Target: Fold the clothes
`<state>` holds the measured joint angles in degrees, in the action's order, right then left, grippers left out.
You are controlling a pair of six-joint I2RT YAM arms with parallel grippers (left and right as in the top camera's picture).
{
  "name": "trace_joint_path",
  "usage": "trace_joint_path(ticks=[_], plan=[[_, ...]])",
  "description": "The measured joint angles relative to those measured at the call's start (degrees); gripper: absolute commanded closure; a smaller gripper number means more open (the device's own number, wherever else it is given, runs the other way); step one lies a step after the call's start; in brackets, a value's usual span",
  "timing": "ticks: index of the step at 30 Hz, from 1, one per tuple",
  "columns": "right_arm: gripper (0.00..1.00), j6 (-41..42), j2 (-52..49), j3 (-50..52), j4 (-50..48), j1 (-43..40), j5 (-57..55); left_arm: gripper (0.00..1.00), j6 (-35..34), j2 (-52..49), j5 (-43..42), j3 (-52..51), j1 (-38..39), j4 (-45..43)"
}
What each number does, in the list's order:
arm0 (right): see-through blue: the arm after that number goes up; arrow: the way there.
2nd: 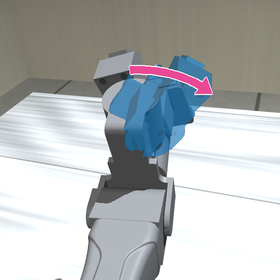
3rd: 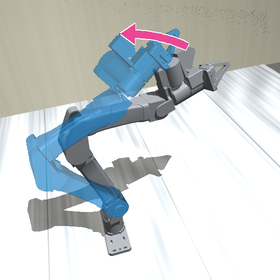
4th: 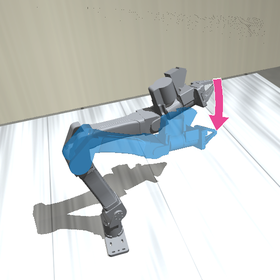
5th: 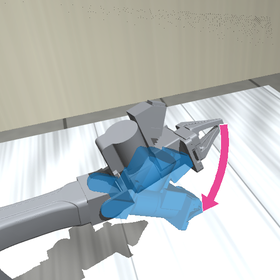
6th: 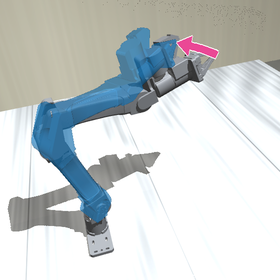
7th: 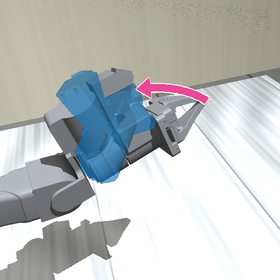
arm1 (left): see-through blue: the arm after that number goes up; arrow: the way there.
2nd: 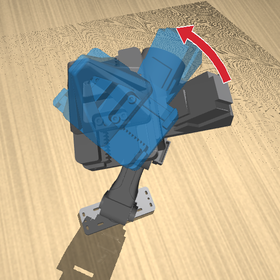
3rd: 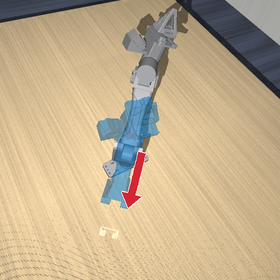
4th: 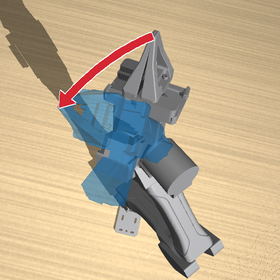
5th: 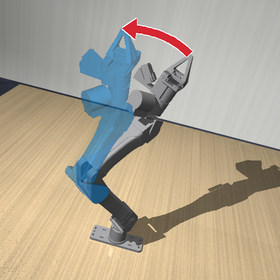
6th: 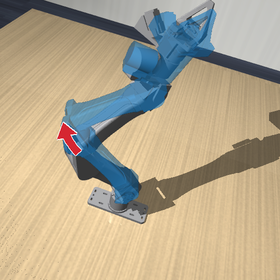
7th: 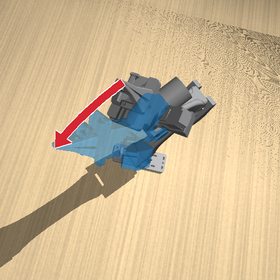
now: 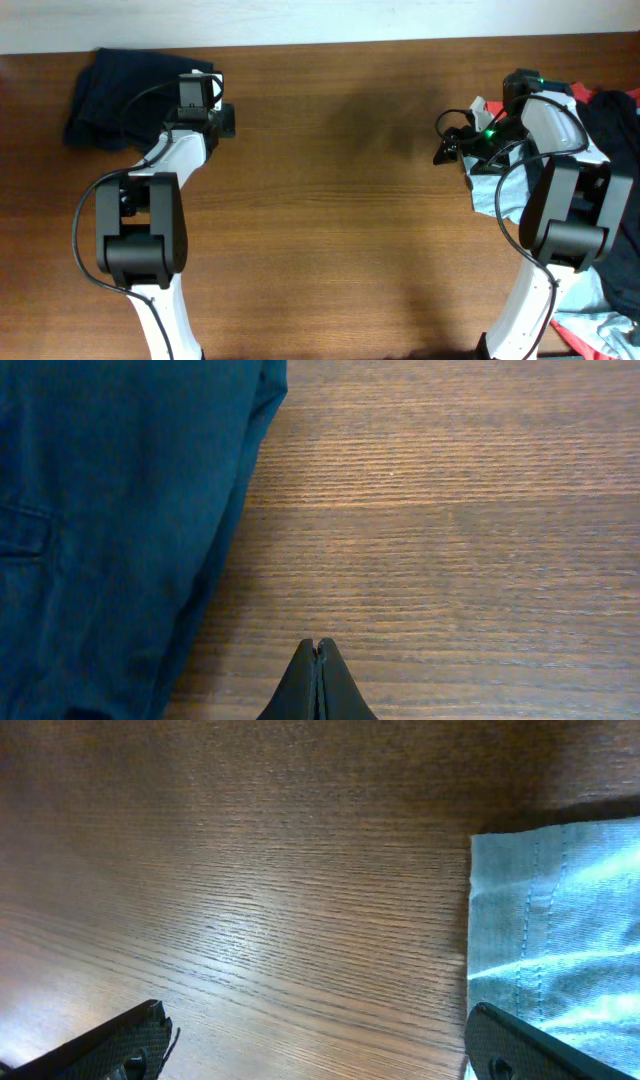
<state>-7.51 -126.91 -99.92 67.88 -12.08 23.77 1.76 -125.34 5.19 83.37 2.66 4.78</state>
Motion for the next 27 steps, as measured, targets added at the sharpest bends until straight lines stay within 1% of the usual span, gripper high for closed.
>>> trace_joint_path(ticks=[9, 13, 18, 27], plan=[[0.01, 0.0, 0.0, 0.0, 0.0, 0.0, 0.0, 1.0, 1.31, -0.76, 4.09, 0.02, -0.61, -2.82], [0.01, -0.02, 0.0, 0.0, 0.0, 0.0, 0.0, 1.0, 1.79, -0.76, 4.37, 0.02, -1.16, -3.19], [0.01, 0.02, 0.0, 0.0, 0.0, 0.0, 0.0, 1.0, 2.43, -1.07, 4.52, 0.04, -1.51, -5.92], [0.01, 0.0, 0.0, 0.0, 0.02, 0.0, 0.0, 1.0, 3.41, -5.31, 4.52, 0.17, -2.01, -8.92]])
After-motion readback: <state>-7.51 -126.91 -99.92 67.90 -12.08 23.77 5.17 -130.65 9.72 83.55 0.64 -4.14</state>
